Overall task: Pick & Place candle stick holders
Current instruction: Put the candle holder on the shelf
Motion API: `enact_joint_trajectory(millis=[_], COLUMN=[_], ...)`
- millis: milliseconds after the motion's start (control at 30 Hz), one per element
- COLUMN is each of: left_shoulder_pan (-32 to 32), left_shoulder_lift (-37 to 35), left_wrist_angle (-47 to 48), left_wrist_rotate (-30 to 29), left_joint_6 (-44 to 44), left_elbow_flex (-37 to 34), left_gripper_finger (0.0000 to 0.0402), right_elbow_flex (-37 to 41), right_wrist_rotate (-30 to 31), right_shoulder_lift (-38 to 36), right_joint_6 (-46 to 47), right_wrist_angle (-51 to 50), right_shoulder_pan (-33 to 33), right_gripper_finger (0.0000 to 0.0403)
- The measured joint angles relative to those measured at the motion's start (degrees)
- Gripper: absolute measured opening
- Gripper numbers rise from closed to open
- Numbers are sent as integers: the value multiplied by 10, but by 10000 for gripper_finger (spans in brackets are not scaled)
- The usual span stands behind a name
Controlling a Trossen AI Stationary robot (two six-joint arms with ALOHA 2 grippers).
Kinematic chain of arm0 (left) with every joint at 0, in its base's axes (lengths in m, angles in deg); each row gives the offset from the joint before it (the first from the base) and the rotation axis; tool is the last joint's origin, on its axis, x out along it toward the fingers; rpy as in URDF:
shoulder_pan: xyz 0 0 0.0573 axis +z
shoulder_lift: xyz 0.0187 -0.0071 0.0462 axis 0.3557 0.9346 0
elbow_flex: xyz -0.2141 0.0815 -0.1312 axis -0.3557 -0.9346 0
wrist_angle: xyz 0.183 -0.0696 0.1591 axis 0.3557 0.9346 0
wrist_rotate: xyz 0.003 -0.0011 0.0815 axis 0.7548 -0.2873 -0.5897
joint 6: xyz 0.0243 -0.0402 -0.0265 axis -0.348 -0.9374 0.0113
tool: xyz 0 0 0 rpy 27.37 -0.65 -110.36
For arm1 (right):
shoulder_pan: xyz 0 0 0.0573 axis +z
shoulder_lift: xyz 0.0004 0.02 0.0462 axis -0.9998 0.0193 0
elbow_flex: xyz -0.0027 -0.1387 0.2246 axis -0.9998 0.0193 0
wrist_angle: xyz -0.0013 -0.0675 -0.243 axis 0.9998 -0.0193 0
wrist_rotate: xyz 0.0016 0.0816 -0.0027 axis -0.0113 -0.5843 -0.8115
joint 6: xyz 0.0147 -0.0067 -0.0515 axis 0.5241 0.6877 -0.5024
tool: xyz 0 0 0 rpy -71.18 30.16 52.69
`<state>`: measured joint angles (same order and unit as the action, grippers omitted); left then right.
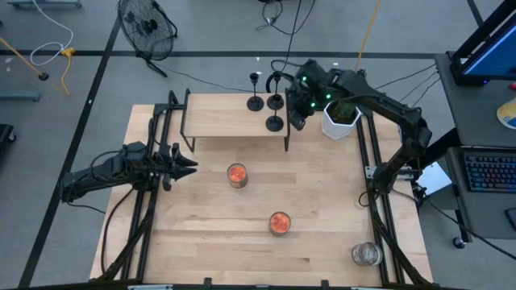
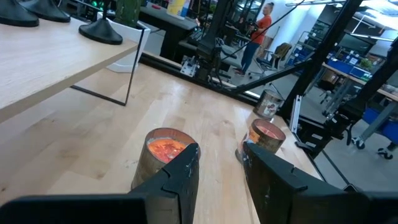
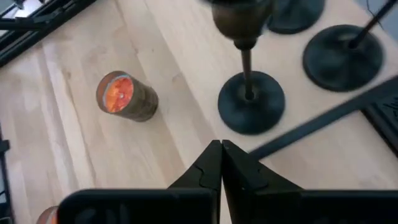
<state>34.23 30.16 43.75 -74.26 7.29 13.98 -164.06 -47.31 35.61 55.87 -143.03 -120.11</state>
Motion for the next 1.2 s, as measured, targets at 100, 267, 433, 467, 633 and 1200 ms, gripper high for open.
enact_joint_trajectory(millis=[100,267,433,467,633,1200], left_shoulder_pan=[0,0,0,0,0,0], left_shoulder_lift=[0,0,0,0,0,0], left_wrist_angle=[0,0,0,0,0,0], left_wrist_rotate=[0,0,0,0,0,0], left_joint_6=[-3,-9,-15,-15,-15,-10], left_elbow_flex=[0,0,0,0,0,0], left_gripper_finger=[129,129,129,129,129,129], right_elbow_flex=[51,110,142,145,149,149], right_wrist_rotate=[1,2,3,3,30,76], right_shoulder_lift=[0,1,1,1,1,-7], right_joint_6=[8,15,25,26,26,38], right_wrist_angle=[55,126,193,197,197,210], right_shoulder_pan=[6,6,6,6,6,4], right_gripper_finger=[1,1,1,1,1,1])
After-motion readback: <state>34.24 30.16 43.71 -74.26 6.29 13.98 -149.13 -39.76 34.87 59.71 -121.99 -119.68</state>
